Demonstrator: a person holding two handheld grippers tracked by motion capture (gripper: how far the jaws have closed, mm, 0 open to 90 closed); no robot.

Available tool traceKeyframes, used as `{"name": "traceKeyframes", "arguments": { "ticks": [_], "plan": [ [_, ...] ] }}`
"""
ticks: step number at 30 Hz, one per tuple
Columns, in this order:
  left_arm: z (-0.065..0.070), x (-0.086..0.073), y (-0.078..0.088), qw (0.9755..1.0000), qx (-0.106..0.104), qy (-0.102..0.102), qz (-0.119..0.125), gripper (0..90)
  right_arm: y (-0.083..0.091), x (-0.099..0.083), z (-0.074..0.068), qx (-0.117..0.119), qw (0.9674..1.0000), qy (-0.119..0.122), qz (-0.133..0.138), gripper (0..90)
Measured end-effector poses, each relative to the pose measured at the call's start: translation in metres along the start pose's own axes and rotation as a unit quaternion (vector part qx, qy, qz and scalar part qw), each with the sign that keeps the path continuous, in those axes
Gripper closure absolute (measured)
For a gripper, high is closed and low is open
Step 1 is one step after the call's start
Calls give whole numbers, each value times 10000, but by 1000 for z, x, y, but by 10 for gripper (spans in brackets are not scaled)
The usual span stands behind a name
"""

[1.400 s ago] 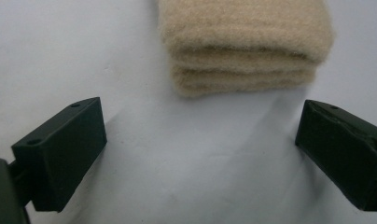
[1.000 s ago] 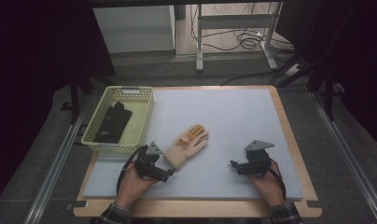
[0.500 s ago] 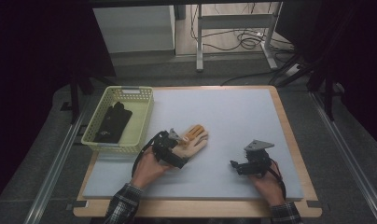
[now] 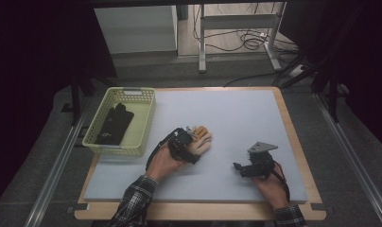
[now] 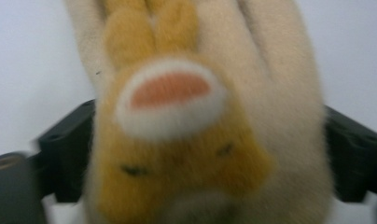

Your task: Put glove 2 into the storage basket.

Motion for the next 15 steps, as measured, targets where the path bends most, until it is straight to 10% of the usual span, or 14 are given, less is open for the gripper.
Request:
{"name": "traceKeyframes", "arguments": {
  "ticks": [8,15],
  "plan": [
    [6,-3,9,10000,-19,-60,-54,478,0,0,0,0,10000,-3,-3,147],
    [7,1,16,9998,194,-56,-22,596,0,0,0,0,10000,-2,-5,147]
  ]
}}
Point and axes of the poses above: each handheld gripper's, and its own axes: y roughly backward along the jaws, x roughly out of its top, z roughly to its right, the point moved 10 cm from there along -y, roughly forward along the jaws
